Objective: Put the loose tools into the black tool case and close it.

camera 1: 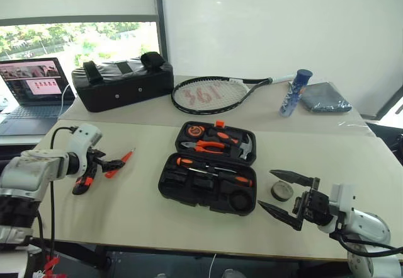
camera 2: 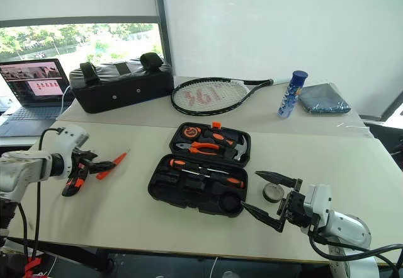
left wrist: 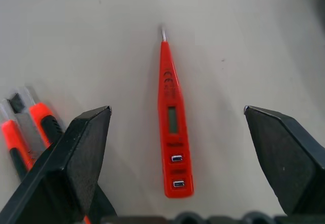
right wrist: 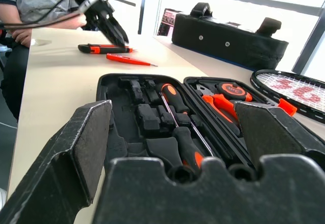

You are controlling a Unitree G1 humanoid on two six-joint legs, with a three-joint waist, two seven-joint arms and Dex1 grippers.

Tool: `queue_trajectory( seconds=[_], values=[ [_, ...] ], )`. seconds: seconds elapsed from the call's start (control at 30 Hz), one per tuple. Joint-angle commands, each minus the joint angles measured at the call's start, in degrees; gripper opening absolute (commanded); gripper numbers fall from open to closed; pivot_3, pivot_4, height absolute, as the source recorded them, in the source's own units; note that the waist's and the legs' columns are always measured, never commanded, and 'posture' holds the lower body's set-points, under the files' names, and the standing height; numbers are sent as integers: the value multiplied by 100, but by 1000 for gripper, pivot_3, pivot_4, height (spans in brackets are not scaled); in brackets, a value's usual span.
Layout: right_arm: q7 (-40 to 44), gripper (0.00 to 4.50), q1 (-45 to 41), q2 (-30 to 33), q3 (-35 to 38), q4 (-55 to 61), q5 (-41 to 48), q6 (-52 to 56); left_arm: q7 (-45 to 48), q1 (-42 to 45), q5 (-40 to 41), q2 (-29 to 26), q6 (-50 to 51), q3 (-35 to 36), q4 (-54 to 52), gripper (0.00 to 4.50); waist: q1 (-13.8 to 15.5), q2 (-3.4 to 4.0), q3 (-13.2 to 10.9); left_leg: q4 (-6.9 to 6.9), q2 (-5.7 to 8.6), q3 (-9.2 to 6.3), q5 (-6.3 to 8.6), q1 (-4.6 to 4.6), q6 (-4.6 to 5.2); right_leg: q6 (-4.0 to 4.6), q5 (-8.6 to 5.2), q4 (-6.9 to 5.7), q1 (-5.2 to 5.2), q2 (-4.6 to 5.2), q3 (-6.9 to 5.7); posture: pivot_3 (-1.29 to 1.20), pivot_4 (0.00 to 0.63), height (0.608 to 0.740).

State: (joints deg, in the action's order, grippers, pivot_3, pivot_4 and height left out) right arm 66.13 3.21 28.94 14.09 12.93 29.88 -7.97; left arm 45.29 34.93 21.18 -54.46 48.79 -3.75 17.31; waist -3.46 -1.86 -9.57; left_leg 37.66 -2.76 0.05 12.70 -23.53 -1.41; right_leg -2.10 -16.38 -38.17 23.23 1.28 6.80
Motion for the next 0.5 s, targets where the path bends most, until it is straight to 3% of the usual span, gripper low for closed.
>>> queue_trajectory(
  seconds=[0.03,0.1,0.2,0.37,0.43,0.5],
  values=[
    [-98,4466,33,49,35,230,109,-122,41,510,-538,282,-345,-296,742,4500,29,0,0,1,1,0,0,-3,0,0,0,2,0,2,-1,0,150,740],
    [-137,4466,43,34,3,256,105,-140,51,691,-703,477,-500,-383,1100,4500,85,-1,0,6,2,0,0,-5,0,-1,0,1,-2,4,-2,0,150,740],
    [-200,4500,100,14,-33,331,106,-153,126,899,-856,679,-649,-403,1440,3791,120,0,0,15,4,1,-1,4,-1,-4,2,-5,-12,5,-2,0,150,740],
    [-274,4500,272,35,-47,440,105,-168,314,906,-974,808,-960,-262,1797,1916,153,1,0,17,5,0,-2,6,-2,-7,1,-6,-16,6,-3,0,150,740],
    [-295,4500,343,55,-30,471,107,-175,486,863,-919,841,-1255,-108,1854,1449,157,1,0,17,6,0,-2,5,-2,-6,2,-6,-16,7,-3,0,150,740],
    [-296,4500,413,83,-8,489,104,-183,649,919,-736,889,-1441,193,1919,702,169,0,0,17,6,0,-2,4,-2,-6,2,-6,-15,7,-4,0,150,740]
  ],
)
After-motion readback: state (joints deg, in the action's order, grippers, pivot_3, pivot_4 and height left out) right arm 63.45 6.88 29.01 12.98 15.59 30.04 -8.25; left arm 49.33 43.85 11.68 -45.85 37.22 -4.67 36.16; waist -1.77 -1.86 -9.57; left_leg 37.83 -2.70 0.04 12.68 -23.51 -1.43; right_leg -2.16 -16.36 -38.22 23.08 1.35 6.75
